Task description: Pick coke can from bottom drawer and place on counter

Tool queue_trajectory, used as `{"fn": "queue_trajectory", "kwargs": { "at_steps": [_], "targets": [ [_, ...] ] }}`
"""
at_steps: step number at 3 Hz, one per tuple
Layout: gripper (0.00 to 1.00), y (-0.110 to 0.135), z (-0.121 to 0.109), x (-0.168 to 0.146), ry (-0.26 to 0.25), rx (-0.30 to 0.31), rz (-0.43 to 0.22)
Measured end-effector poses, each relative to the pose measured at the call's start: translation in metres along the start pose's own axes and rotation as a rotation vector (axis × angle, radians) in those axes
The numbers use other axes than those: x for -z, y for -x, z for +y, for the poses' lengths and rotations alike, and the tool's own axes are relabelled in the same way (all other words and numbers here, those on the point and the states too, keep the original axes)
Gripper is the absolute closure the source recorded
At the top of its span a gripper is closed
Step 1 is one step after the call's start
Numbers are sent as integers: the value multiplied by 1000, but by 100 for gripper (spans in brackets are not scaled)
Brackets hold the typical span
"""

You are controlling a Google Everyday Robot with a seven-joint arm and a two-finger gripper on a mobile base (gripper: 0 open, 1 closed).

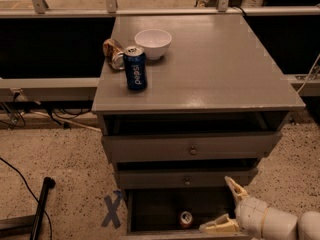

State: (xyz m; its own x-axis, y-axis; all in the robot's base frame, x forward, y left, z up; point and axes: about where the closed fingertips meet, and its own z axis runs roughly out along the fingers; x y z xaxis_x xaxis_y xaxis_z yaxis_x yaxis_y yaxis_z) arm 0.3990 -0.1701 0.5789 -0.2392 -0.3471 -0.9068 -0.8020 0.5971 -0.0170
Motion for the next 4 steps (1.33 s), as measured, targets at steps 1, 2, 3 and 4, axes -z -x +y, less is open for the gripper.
{"fn": "queue_trajectory", "kwargs": {
  "at_steps": [1,2,3,4],
  "targets": [
    [0,-61,-18,-28,-7,49,29],
    [0,-114,-26,-44,12,83,31],
    [0,-147,-26,-59,59,101,22],
    [0,-148,-26,-61,58,101,19]
  ]
}}
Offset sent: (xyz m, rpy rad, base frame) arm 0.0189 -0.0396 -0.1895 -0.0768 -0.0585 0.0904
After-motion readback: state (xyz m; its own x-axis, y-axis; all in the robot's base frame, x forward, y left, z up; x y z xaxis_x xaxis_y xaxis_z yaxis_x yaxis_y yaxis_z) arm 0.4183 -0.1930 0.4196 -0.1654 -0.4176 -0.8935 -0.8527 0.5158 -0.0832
